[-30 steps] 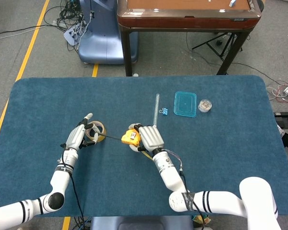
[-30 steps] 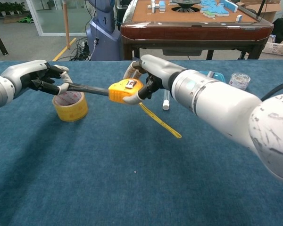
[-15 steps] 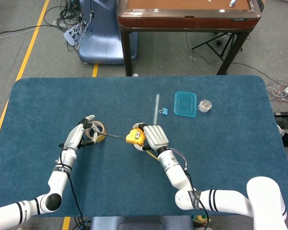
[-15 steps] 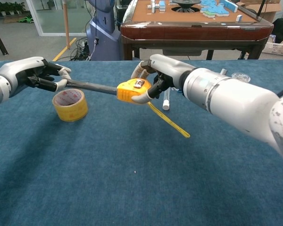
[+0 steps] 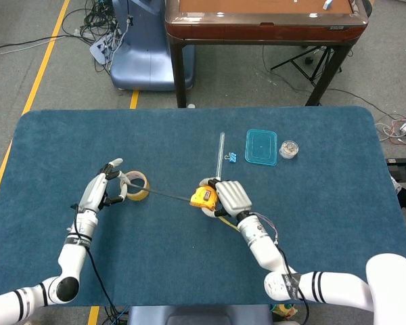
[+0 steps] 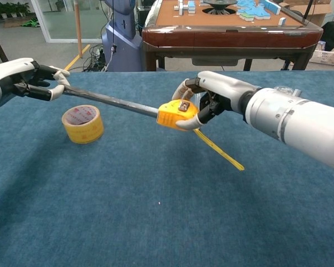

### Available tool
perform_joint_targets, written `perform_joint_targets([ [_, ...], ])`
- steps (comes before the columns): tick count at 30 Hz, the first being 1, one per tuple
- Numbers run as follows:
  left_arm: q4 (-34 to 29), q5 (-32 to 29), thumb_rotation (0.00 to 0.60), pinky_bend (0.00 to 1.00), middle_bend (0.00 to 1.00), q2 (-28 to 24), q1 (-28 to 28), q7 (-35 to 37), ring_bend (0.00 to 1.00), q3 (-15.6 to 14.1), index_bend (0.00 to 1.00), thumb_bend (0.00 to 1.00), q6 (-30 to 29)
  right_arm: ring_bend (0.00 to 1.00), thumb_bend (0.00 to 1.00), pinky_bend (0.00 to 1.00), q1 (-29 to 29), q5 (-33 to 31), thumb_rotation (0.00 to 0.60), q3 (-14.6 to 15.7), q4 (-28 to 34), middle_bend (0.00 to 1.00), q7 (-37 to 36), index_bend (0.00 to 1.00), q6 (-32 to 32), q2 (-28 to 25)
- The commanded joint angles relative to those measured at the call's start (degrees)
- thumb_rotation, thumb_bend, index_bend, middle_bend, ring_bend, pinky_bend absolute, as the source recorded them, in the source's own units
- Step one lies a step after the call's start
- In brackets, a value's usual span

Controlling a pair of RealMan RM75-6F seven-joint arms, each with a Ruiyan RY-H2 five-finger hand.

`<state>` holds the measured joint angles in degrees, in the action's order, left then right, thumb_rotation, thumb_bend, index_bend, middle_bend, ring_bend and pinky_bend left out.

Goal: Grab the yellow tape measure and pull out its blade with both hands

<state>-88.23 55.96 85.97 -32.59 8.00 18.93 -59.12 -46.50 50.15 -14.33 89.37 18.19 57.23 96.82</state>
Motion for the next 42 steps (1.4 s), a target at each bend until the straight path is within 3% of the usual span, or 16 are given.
perform_joint_targets([
  [1,0.4,1.3,0.600,0.00,0.11,-0.2,0.5,0.9,0.00,-0.4,0.53,0.54,-0.4,0.61,0.79,0.35,2.0,3.5,0.600,1.5,-2.5,0.67,-4.8,0.64,-0.9,-0.2],
  [8,0.8,2.0,0.600,0.00,0.11,-0.3,0.2,-0.5,0.00,-0.7,0.56,0.54,-0.9,0.61,0.79,0.35,3.8,8.6,0.600,2.1,-5.7,0.67,-11.9,0.64,-2.1,-0.4],
  [15,0.5,1.2,0.600,0.00,0.11,-1.1,0.2,-1.3,0.00,-0.1,0.58,0.54,-1.3,0.61,0.79,0.35,5.1,10.4,0.600,1.8,-6.3,0.67,-14.1,0.65,-1.6,-1.4],
  [27,1.6,-0.2,0.600,0.00,0.11,-2.6,0.8,-0.7,0.00,1.0,0.58,0.54,-1.6,0.61,0.79,0.35,6.8,12.0,0.600,2.0,-3.8,0.68,-13.9,0.65,-1.1,-5.2],
  [42,3.5,1.3,0.600,0.00,0.11,-5.3,3.7,4.8,0.00,1.5,0.57,0.54,-2.6,0.62,0.79,0.35,10.9,12.9,0.600,4.5,0.4,0.68,-12.9,0.66,0.2,-12.4],
])
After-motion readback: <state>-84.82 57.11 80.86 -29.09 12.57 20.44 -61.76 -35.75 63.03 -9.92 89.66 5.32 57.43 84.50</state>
